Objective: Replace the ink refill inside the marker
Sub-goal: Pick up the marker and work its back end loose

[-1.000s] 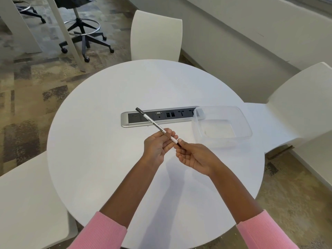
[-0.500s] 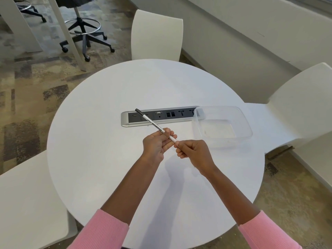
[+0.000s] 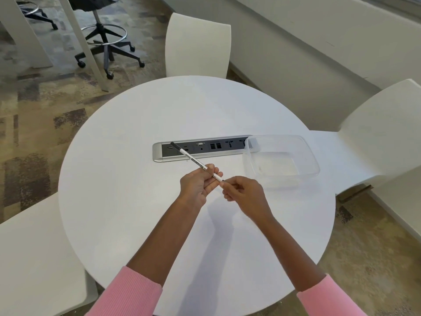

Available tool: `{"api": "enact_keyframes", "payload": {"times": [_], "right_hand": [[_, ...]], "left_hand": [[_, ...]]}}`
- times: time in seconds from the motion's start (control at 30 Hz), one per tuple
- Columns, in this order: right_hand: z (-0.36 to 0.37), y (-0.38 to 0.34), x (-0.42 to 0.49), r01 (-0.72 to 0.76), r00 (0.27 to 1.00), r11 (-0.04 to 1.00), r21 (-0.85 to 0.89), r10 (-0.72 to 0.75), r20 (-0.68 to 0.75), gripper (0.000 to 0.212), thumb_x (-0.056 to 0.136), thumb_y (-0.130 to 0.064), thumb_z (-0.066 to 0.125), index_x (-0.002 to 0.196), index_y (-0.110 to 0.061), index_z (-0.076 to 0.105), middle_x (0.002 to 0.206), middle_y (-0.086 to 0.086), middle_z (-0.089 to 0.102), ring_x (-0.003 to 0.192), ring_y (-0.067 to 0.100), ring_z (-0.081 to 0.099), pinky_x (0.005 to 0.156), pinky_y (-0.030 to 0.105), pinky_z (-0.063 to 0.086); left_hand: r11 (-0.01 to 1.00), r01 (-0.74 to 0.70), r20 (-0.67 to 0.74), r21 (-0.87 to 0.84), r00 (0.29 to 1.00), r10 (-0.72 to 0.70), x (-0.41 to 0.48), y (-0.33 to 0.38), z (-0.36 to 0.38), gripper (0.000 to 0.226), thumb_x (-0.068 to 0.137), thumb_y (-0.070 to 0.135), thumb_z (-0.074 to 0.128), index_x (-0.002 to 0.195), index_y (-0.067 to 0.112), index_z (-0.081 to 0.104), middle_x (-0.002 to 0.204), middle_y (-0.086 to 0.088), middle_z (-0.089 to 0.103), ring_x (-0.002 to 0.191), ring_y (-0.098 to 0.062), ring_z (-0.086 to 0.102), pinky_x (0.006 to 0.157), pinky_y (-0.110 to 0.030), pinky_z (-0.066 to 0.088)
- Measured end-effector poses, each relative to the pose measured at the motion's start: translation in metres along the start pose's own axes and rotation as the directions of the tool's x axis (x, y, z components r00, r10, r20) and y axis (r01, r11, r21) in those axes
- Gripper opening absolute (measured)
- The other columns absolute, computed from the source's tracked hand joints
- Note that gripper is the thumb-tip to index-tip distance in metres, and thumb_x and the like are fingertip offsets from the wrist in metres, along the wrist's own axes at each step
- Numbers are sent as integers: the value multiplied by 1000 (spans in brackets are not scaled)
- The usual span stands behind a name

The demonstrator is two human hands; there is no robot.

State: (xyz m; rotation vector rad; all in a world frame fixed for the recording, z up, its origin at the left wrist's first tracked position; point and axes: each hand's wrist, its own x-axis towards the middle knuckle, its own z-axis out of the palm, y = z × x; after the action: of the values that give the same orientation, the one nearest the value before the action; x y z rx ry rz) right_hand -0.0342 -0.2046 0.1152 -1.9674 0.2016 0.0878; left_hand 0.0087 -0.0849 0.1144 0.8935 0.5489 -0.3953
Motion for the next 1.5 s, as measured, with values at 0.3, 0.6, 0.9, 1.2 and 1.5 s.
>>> {"api": "enact_keyframes", "payload": {"times": [0.3,0.6,0.9,1.2,1.5], "right_hand": [[5,-4,1,-500,851,686,529,274,448,40,97,-31,37,65,-14,53,50,-6,57,46,6,53,48,14,48],[18,5,-6,45,998,990,-134,-38,54,33,98,-24,33,70,-13,45,59,-4,49,53,9,46,53,21,39],[12,22,-7,372,877,632,-680,-478,35,22,88,-13,57,70,-1,54,60,13,55,55,27,49,49,29,36],[11,2,-4,-477,876,674,564,310,370,50,93,-49,35,61,-14,50,43,-6,50,39,6,46,40,14,40],[20,-2,-7,-266,956,913,309,209,204,38,98,-26,35,63,-15,43,48,-5,40,37,1,42,40,13,35]], "left_hand": [[1000,2,10,15,1000,-2,-4,-3,-1,16,86,-4,55,71,2,60,46,0,67,45,-11,66,48,-20,57],[999,22,-15,-33,1000,-23,-5,-3,-2,17,86,-5,54,71,-1,60,47,-3,67,46,-14,67,49,-24,58],[997,76,-35,-25,996,-77,-5,-5,-1,14,85,0,59,71,0,60,45,-2,67,45,-13,67,61,-30,57],[999,39,14,6,999,-39,-8,-3,-2,14,86,-2,57,72,1,60,46,-1,67,46,-12,67,47,-21,57],[1000,-12,-20,5,1000,12,-7,-2,-5,16,85,-5,56,70,0,60,45,-2,67,46,-13,67,49,-22,58]]}}
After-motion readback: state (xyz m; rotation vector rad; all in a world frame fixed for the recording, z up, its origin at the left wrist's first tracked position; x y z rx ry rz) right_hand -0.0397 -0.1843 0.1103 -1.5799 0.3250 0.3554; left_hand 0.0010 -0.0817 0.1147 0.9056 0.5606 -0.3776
